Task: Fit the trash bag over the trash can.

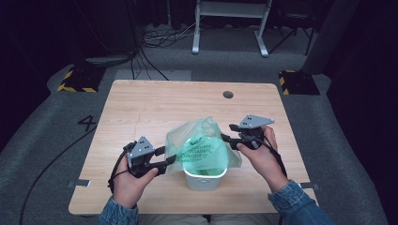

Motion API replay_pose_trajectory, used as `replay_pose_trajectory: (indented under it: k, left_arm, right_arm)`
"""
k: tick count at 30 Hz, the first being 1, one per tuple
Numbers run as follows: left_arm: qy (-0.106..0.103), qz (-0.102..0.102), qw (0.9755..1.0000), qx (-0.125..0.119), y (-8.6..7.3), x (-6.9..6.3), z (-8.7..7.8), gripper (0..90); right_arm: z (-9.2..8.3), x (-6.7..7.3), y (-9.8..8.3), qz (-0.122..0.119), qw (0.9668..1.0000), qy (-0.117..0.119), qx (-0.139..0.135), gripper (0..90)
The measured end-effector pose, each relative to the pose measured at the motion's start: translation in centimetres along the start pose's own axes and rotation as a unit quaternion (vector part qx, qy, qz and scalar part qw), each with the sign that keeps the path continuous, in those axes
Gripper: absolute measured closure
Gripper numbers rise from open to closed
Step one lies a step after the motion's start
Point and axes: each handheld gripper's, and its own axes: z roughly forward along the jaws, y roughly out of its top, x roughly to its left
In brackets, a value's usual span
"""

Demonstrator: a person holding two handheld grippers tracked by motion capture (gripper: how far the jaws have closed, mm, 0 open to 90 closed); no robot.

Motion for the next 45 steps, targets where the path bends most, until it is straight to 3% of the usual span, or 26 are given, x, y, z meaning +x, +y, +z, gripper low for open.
replay_pose_trajectory:
  k: [6, 8, 14, 19, 25, 28, 30, 32, 35, 37, 41, 45]
  left_arm:
    - [-0.001, -0.011, 0.9999, -0.013, -0.3, -0.3, -1.0, 43.7]
    - [-0.004, -0.005, 0.9999, -0.011, -0.4, -0.5, -1.3, 42.9]
    - [-0.002, -0.014, 0.9998, -0.017, -0.9, -0.6, -1.3, 41.8]
    - [-0.016, -0.012, 0.9995, -0.025, -0.7, -0.8, -1.3, 55.9]
    - [-0.027, -0.008, 0.9993, -0.026, -0.3, -1.3, -1.2, 71.7]
    - [-0.033, -0.005, 0.999, -0.03, -0.1, -1.4, -1.2, 77.9]
    - [-0.035, 0.001, 0.9988, -0.034, 0.1, -1.5, -1.2, 81.7]
    - [-0.035, 0.006, 0.9986, -0.039, 0.2, -1.6, -1.3, 85.2]
    - [-0.03, 0.017, 0.998, -0.053, 0.2, -1.8, -1.8, 89.8]
    - [-0.029, 0.018, 0.9981, -0.052, 0.2, -1.9, -2.1, 90.0]
    - [-0.036, 0.026, 0.9977, -0.051, 0.1, -2.5, -2.8, 90.0]
    - [-0.043, 0.028, 0.9976, -0.048, -0.4, -3.0, -3.3, 90.0]
  right_arm:
    - [-2.5, 0.2, -0.7, 0.003, 0.9997, -0.001, -0.023, 48.1]
    - [-3.7, 0.9, -0.8, -0.005, 0.9995, 0.005, -0.032, 47.8]
    - [-6.0, 3.5, -0.8, -0.025, 0.9977, 0.04, -0.049, 43.5]
    - [-6.3, 5.6, -1.0, -0.049, 0.9934, 0.086, -0.057, 39.6]
    - [-5.5, 7.0, -0.9, -0.069, 0.9914, 0.104, -0.038, 35.2]
    - [-4.9, 7.5, -0.8, -0.081, 0.991, 0.103, -0.03, 34.8]
    - [-4.5, 7.7, -0.7, -0.086, 0.9914, 0.095, -0.026, 40.3]
    - [-4.3, 7.6, -0.6, -0.094, 0.9907, 0.095, -0.025, 61.1]
    - [-4.4, 7.1, -0.5, -0.09, 0.9903, 0.103, -0.025, 83.8]
    - [-4.9, 7.0, -0.4, -0.086, 0.9901, 0.105, -0.035, 89.4]
    - [-6.1, 7.4, -0.5, -0.088, 0.9888, 0.112, -0.045, 90.0]
    - [-7.4, 8.0, -0.9, -0.098, 0.9861, 0.128, -0.04, 90.0]
